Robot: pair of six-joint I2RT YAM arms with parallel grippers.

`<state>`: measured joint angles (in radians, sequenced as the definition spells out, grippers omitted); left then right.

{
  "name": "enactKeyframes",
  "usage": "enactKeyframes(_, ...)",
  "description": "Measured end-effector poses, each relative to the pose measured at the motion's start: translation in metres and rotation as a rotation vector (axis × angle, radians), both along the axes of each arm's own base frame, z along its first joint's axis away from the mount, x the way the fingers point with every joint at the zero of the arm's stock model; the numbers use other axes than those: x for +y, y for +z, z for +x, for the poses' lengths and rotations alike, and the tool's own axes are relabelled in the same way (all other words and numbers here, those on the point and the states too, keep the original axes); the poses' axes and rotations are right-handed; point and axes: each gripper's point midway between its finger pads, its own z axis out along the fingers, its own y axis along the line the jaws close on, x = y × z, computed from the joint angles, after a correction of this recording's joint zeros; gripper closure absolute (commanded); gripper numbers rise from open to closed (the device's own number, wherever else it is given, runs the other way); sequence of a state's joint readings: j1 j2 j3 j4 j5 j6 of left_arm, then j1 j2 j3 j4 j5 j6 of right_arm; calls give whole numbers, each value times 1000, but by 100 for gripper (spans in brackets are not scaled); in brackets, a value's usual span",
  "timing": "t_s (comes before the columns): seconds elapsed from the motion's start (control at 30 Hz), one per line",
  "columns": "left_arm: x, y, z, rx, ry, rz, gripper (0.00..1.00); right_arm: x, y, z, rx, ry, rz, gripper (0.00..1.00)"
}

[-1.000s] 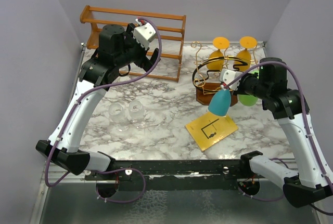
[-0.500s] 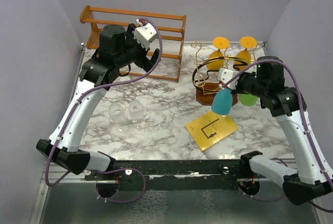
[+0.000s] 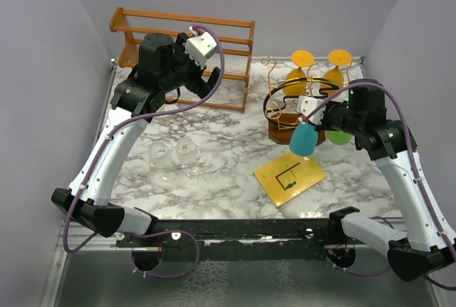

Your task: Place the wine glass upside down on the wine glass rack

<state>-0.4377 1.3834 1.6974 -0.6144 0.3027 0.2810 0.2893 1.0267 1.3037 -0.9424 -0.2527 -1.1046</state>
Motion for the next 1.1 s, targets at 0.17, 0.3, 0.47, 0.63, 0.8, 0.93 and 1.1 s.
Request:
enactKeyframes(0.17,0,0,0,-2,-1,2,3,0,-1,-1,2,0,0,75)
enactKeyframes(0.3,0,0,0,-2,-1,3,3,1,0,-2,2,6,9,70)
enactKeyframes(0.47,0,-3,0,2,-2,8,3,5,1,-5,6,23,28,68)
enactKeyframes(0.63,0,-5,0,3,-3,11,3,8,3,-7,5,35,43,67)
enactKeyframes(0.8,0,-7,0,6,-4,17,3,8,3,-8,6,36,48,65)
enactKeyframes(0.93,1,-11,0,11,-5,23,3,9,2,-9,11,38,51,63)
enactKeyframes(1.1,2,-10,-1,5,-7,26,3,12,2,-11,22,50,65,53)
